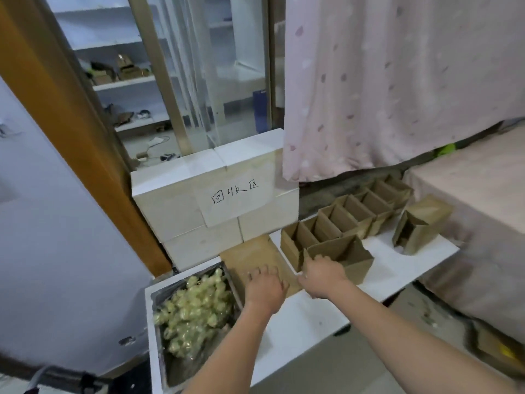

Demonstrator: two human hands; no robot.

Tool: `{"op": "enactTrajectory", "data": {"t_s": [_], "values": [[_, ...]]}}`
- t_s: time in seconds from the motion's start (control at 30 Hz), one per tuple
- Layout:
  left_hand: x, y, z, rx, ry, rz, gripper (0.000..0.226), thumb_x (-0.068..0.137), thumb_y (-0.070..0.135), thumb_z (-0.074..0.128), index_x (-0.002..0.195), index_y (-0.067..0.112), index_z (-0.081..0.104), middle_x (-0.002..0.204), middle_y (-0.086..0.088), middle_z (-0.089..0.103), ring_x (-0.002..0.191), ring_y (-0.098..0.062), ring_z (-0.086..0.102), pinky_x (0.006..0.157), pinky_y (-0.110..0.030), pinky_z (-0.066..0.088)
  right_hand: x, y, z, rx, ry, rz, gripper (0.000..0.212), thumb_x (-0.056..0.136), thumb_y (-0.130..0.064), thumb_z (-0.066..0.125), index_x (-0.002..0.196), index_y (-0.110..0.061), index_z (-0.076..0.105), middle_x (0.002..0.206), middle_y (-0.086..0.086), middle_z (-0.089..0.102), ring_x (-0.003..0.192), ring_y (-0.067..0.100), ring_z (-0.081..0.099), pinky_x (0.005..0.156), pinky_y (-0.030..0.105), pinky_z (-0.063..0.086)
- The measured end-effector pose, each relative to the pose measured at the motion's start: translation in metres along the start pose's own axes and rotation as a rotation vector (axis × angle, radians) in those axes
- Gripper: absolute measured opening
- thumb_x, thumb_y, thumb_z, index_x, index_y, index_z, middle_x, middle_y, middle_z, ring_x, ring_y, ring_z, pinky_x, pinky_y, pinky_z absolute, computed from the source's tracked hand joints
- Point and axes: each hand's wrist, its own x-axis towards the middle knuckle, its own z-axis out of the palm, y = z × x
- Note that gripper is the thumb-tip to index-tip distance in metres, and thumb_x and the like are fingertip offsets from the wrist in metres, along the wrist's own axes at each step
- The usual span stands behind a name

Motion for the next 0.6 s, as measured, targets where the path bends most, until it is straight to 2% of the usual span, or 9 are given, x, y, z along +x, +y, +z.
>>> {"op": "enactTrajectory", "data": {"t_s": [0.17, 0.27, 0.43, 0.6], "values": [[0.013, 0.084, 0.006, -0.013, 0.009, 0.075, 0.052, 0.106, 0.044, 0.026, 0.145, 0.014, 0.042, 0.147, -0.015, 0.045, 0.134, -0.035, 0.044, 0.113, -0.051, 0.035, -0.021, 0.086, -0.004, 0.069, 0.045, 0.076, 0.052, 0.097, -0.055, 0.04, 0.13, -0.017, 0.05, 0.132, 0.013, 0.054, 0.12, 0.03, 0.051, 0.093, 0.041, 0.046], [0.02, 0.13, 0.009, -0.01, 0.012, 0.129, 0.047, 0.105, 0.044, 0.027, 0.139, 0.016, 0.045, 0.142, -0.012, 0.048, 0.13, -0.031, 0.047, 0.109, -0.048, 0.039, -0.032, 0.129, -0.003, 0.084, 0.064, 0.127, 0.051, 0.097, -0.055, 0.039, 0.128, -0.016, 0.05, 0.129, 0.013, 0.056, 0.117, 0.031, 0.053, 0.09, 0.04, 0.044], [0.045, 0.192, 0.004, 0.024, 0.007, 0.214, 0.048, 0.105, 0.044, 0.028, 0.139, 0.015, 0.046, 0.14, -0.012, 0.048, 0.131, -0.032, 0.044, 0.114, -0.05, 0.033, -0.032, 0.187, -0.003, 0.111, 0.061, 0.197, 0.054, 0.097, -0.055, 0.039, 0.133, -0.014, 0.048, 0.128, 0.013, 0.055, 0.117, 0.032, 0.052, 0.091, 0.042, 0.043], [0.083, 0.242, 0.003, 0.064, -0.001, 0.277, 0.05, 0.105, 0.044, 0.026, 0.143, 0.016, 0.042, 0.144, -0.013, 0.047, 0.134, -0.033, 0.043, 0.116, -0.05, 0.033, -0.013, 0.244, -0.003, 0.128, 0.044, 0.267, 0.056, 0.098, -0.056, 0.038, 0.133, -0.013, 0.046, 0.129, 0.014, 0.053, 0.118, 0.032, 0.051, 0.091, 0.042, 0.043]]}}
